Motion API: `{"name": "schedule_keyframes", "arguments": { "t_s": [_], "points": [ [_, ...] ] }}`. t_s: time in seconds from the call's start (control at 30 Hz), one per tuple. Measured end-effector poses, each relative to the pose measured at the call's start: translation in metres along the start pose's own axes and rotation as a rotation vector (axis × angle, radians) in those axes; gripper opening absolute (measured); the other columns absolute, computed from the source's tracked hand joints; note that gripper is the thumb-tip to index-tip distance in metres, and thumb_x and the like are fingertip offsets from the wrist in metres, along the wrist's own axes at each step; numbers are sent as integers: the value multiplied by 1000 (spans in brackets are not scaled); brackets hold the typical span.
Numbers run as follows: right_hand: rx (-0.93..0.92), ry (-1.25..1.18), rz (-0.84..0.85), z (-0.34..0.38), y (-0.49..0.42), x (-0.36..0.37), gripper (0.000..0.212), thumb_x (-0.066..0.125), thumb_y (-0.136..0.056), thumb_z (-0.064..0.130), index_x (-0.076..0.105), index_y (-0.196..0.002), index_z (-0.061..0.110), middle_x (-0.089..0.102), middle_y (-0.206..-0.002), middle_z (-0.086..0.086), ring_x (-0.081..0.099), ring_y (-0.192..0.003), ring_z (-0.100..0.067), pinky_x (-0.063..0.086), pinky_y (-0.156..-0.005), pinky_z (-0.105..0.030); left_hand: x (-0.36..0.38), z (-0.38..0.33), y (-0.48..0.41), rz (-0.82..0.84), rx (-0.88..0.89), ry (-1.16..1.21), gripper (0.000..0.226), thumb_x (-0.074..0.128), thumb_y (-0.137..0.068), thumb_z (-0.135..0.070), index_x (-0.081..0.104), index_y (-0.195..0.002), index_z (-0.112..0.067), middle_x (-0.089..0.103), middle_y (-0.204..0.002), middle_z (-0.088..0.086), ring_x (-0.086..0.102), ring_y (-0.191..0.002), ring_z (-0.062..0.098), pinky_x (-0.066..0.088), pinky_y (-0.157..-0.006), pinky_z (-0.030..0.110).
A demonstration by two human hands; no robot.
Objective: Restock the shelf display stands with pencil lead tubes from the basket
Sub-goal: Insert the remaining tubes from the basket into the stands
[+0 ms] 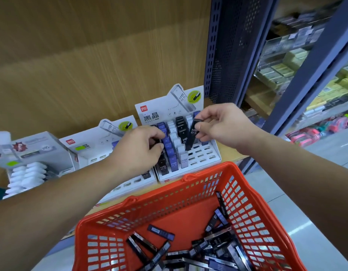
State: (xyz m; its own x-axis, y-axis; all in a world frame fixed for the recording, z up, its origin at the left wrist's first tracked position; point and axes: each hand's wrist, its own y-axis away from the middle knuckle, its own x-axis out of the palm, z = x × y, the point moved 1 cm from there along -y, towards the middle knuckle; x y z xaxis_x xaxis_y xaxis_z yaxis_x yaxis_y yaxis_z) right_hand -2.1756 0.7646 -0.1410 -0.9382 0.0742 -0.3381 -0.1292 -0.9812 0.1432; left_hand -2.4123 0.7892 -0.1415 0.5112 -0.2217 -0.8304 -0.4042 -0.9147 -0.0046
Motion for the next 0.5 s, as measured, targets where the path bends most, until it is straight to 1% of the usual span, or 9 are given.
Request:
{"name": "schedule_keyframes", "arguments": {
  "t_s": [0.03, 0.07, 0.13, 0.2, 0.27, 0.33, 0.4, 0.47, 0.5],
  "points": [
    [4, 28, 13, -3, -1, 4, 8, 70, -95, 2, 72, -98, 9, 73, -85, -14, 78, -77, -21, 64, -72, -29, 0, 0, 0, -2, 20, -15, 23, 69, -96, -19, 72, -118, -22, 66, -100, -11, 56, -77, -6, 37, -62, 4],
    [5, 58, 20, -6, -2, 8, 9, 70, -95, 2, 73, -99, 9, 73, -85, -13, 78, -77, -20, 64, -72, -28, 1, -1, 0, 0, 38, -28, 24, 69, -95, -19, 73, -119, -21, 66, -101, -10, 57, -81, -2, 41, -67, 9],
    [6, 111, 32, -13, -4, 16, 11, 69, -96, 2, 73, -98, 11, 73, -86, -10, 77, -77, -17, 64, -75, -29, 1, -2, -1, 13, 68, -49, 25, 69, -95, -18, 73, -119, -20, 67, -106, -6, 61, -95, 10, 50, -84, 28],
    [13, 139, 51, -18, -6, 21, 13, 67, -97, 2, 74, -102, 12, 74, -87, -9, 77, -77, -15, 64, -77, -28, 1, 0, -1, 23, 81, -65, 26, 69, -94, -18, 73, -120, -19, 68, -110, -2, 61, -105, 16, 51, -92, 36],
    [12, 161, 48, -20, -7, 22, 14, 66, -98, 2, 74, -104, 12, 74, -87, -9, 77, -77, -14, 63, -76, -25, 1, 2, -1, 30, 82, -66, 26, 69, -94, -17, 72, -120, -20, 68, -112, -3, 60, -107, 16, 51, -94, 37],
    [3, 183, 40, -20, -8, 20, 16, 66, -98, 1, 74, -98, 15, 73, -84, -7, 76, -72, -11, 62, -73, -22, 1, 4, -1, 28, 89, -65, 25, 69, -94, -18, 72, -119, -20, 67, -112, -3, 60, -107, 16, 51, -93, 35],
    [-17, 251, 39, -20, -8, 17, 18, 68, -96, 1, 74, -95, 18, 74, -82, -6, 76, -71, -8, 64, -75, -27, 2, 6, -1, 25, 105, -76, 25, 69, -94, -18, 72, -119, -20, 68, -113, -4, 59, -107, 16, 49, -92, 33],
    [-59, 337, 37, -22, -8, 15, 17, 68, -96, 2, 76, -98, 17, 75, -82, -6, 76, -73, -10, 64, -80, -32, 3, 6, -2, 24, 115, -90, 25, 69, -94, -19, 72, -119, -20, 68, -114, -4, 58, -109, 16, 46, -91, 30],
    [-78, 367, 42, -22, -7, 15, 17, 67, -96, 2, 76, -100, 16, 74, -83, -6, 76, -75, -11, 64, -82, -33, 4, 7, -2, 23, 119, -94, 25, 69, -94, -19, 72, -119, -20, 68, -115, -4, 57, -109, 17, 45, -92, 30]
  ]
}}
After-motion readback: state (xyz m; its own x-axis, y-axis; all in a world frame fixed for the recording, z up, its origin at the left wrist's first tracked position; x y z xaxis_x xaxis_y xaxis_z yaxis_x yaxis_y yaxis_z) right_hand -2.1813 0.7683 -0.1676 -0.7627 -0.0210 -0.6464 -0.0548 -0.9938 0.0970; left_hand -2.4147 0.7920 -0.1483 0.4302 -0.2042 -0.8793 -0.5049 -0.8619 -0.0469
